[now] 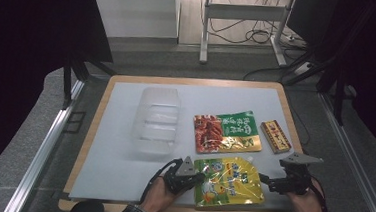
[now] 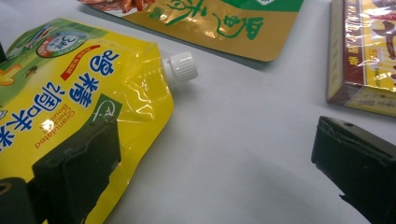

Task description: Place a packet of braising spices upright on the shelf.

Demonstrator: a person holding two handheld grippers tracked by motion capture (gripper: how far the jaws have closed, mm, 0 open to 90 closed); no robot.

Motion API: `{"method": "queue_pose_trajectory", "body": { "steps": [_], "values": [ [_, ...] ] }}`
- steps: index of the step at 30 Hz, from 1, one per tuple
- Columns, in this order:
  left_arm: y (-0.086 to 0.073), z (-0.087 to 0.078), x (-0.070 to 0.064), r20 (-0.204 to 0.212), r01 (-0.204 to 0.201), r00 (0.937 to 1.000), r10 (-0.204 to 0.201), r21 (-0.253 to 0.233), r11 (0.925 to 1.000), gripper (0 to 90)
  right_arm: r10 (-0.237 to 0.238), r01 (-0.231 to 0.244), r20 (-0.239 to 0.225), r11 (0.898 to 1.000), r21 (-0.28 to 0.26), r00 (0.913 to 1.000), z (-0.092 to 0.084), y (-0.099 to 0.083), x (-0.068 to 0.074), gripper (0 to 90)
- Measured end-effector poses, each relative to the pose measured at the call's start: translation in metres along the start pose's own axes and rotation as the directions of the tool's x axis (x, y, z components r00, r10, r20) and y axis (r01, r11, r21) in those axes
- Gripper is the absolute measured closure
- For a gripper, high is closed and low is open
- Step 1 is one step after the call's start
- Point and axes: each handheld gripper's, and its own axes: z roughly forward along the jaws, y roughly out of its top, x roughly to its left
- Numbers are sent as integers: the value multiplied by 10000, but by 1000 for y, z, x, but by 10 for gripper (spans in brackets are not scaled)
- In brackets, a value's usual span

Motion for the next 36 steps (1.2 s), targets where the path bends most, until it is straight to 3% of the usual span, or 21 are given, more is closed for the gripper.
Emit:
{"method": "queue_pose_trajectory", "body": {
  "steps": [1, 14, 21, 25, 29, 33, 35, 36],
  "values": [
    [0, 0, 1, 22, 162, 9999, -162, 75, 9998, 900, -36, 37, -57, 10000, 80, 10000, 0, 1, 2, 15],
    [-4, -2, 1, -51, 227, 9997, -225, 353, 9991, 900, -71, 107, -757, 9989, 466, 9971, 1, 0, 15, 15],
    [-5, -4, 2, -14, 253, 9997, -252, 452, 9987, 900, 225, -110, -1339, 9963, 856, 9907, 10, 2, 27, 15],
    [-5, -4, 2, -2, 268, 9996, -268, 455, 9986, 900, 116, 58, -1601, 9941, 1082, 9870, 14, 3, 33, 18],
    [-6, -4, 1, -59, 225, 9997, -222, 449, 9987, 900, 218, 50, -1698, 9878, 1559, 9852, 19, 2, 37, 68],
    [-6, -4, 0, -93, 191, 9998, -187, 460, 9988, 900, 417, -114, -1879, 9871, 1595, 9813, 20, 3, 38, 146],
    [-6, -4, 0, -76, 206, 9998, -202, 450, 9988, 900, 507, -157, -2095, 9861, 1654, 9765, 20, 4, 38, 185],
    [-6, -4, 1, -68, 225, 9997, -222, 444, 9988, 900, 682, -257, -2367, 9836, 1783, 9692, 22, 3, 38, 224]
  ]
}}
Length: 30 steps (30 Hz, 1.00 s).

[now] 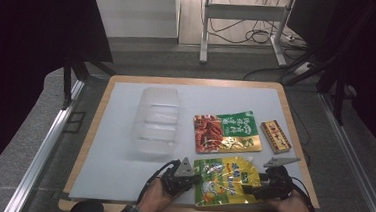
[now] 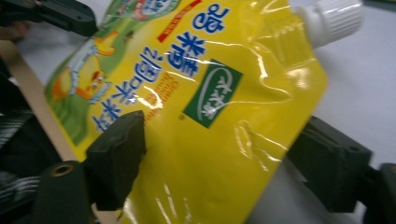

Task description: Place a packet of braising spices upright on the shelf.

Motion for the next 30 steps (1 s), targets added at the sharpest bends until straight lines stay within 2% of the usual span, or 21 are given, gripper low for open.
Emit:
{"method": "queue_pose_trajectory", "body": {
  "steps": [2, 6, 8, 10, 13, 15, 17, 18, 19, 21, 22, 23, 28, 30],
  "values": [
    [0, 0, 0, 29, 34, 10000, -34, 17, 10000, 900, 167, -167, -287, 9999, 12, 9994, 1, 1, 0, 244],
    [0, 0, 1, 54, 56, 10000, -56, -1, 10000, 900, 308, -304, -505, 9995, 94, 9983, 3, 3, 0, 284],
    [0, 0, 1, 77, 64, 10000, -64, -4, 10000, 900, 479, -472, -840, 9988, 104, 9953, 5, 4, -1, 299],
    [0, 0, 2, 106, 102, 9999, -102, 1, 9999, 900, 473, -474, -887, 9989, 11, 9949, 5, 5, 0, 314],
    [0, 0, 3, 177, 196, 9997, -196, -13, 9998, 900, 693, -713, -1149, 9974, -131, 9910, 6, 9, 2, 403],
    [0, 0, 3, 222, 325, 9992, -323, -68, 9994, 900, 836, -845, -1277, 9964, -13, 9883, 8, 10, 2, 460],
    [0, -1, 3, 191, 263, 9995, -263, -30, 9996, 900, 676, -696, -1345, 9975, -98, 9886, 9, 11, 2, 525],
    [0, -1, 3, 191, 263, 9995, -263, -30, 9996, 900, 676, -696, -1345, 9975, -98, 9886, 9, 11, 2, 525],
    [0, -1, 3, 166, 275, 9995, -275, -53, 9996, 900, 705, -757, -1426, 9966, -312, 9873, 5, 12, 2, 604],
    [-1, -2, 3, 138, 295, 9995, -294, -109, 9995, 900, 760, -845, -1527, 9952, -495, 9853, 3, 12, 2, 639],
    [-1, -2, 2, 106, 338, 9994, -337, -143, 9993, 898, 796, -925, -1695, 9933, -693, 9823, 0, 12, 1, 685],
    [-1, -3, 1, -156, 349, 9993, -351, -147, 9993, 854, 804, -974, -1829, 9916, -857, 9798, -2, 13, 1, 740],
    [1, -8, -2, -766, 140, 9970, -149, -123, 9998, 761, 809, -986, -1855, 9912, -881, 9793, -2, 17, 3, 838],
    [1, -8, -2, -801, 163, 9966, -176, -166, 9997, 728, 813, -993, -1872, 9911, -891, 9790, -2, 18, 4, 844]
  ]
}}
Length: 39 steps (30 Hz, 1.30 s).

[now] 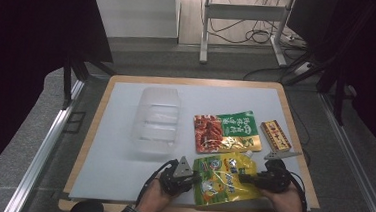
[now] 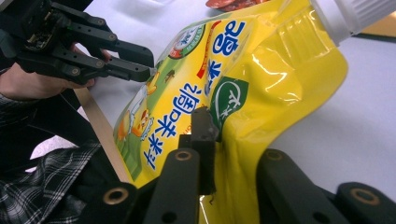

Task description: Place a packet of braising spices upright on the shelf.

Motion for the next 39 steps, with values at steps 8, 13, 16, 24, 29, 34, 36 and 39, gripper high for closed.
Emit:
{"method": "queue_pose_trajectory", "body": {
  "steps": [8, 13, 16, 24, 29, 34, 36, 39],
  "values": [
    [-1, -14, 1, -309, 162, 9994, -177, -485, 9987, 496, -66, 66, -46, 10000, -22, 10000, -3, 7, 6, 861],
    [-3, -25, 1, -834, 307, 9959, -359, -635, 9975, 325, -256, 256, -25, 9996, 108, 9997, -6, 12, 12, 861],
    [-4, -29, 3, -846, 472, 9950, -526, -655, 9967, 257, -508, 509, -114, 9987, 61, 9986, -8, 15, 15, 858],
    [-9, -42, 7, -879, 804, 9920, -904, -1116, 9905, 165, -582, 582, -107, 9983, -19, 9982, -13, 19, 16, 860],
    [-14, -46, 5, -948, 820, 9911, -932, -1156, 9899, 99, -835, 834, -51, 9965, -58, 9965, -19, 29, 19, 865],
    [-18, -52, 3, -1549, 647, 9845, -820, -1135, 9914, 49, -1088, 1089, 27, 9941, -17, 9941, -24, 38, 24, 866],
    [-20, -54, 3, -1606, 630, 9836, -817, -1184, 9910, 39, -1183, 1183, 37, 9930, -11, 9930, -26, 41, 26, 866],
    [-22, -55, 3, -1633, 618, 9834, -787, -1059, 9925, 40, -1380, 1379, 136, 9904, 42, 9903, -30, 47, 30, 868]
  ]
}}
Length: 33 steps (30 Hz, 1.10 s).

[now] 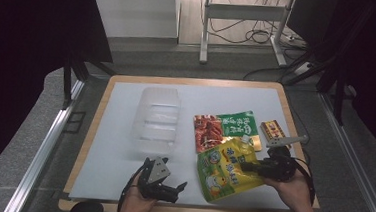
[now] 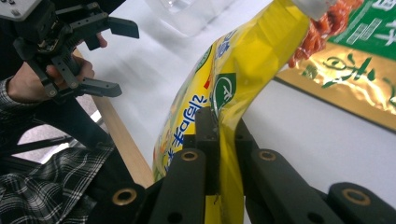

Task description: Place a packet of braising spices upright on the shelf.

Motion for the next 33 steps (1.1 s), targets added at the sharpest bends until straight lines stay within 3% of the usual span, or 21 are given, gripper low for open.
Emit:
{"method": "queue_pose_trajectory", "body": {
  "steps": [5, 13, 26, 27, 33],
  "values": [
    [-2, -3, -2, -116, -279, 9995, 281, 112, 9995, 17, -73, 73, 54, 10000, -22, 10000, -7, 9, 2, 870],
    [-5, -6, -1, -34, -326, 9995, 327, 53, 9995, 14, -321, 323, 75, 9992, -224, 9995, -17, 22, 4, 887],
    [-8, -8, 3, 514, 17, 9987, -4, -270, 9996, 5, -1026, 1046, 890, 9944, -178, 9907, -27, 42, 11, 892],
    [-8, -9, 3, 519, 33, 9987, -18, -287, 9996, 5, -1183, 1212, 1138, 9925, -186, 9864, -29, 47, 11, 892],
    [-8, -10, 4, 487, 73, 9988, -58, -305, 9995, 4, -1335, 1379, 1298, 9901, -260, 9825, -32, 58, 10, 892]
  ]
}}
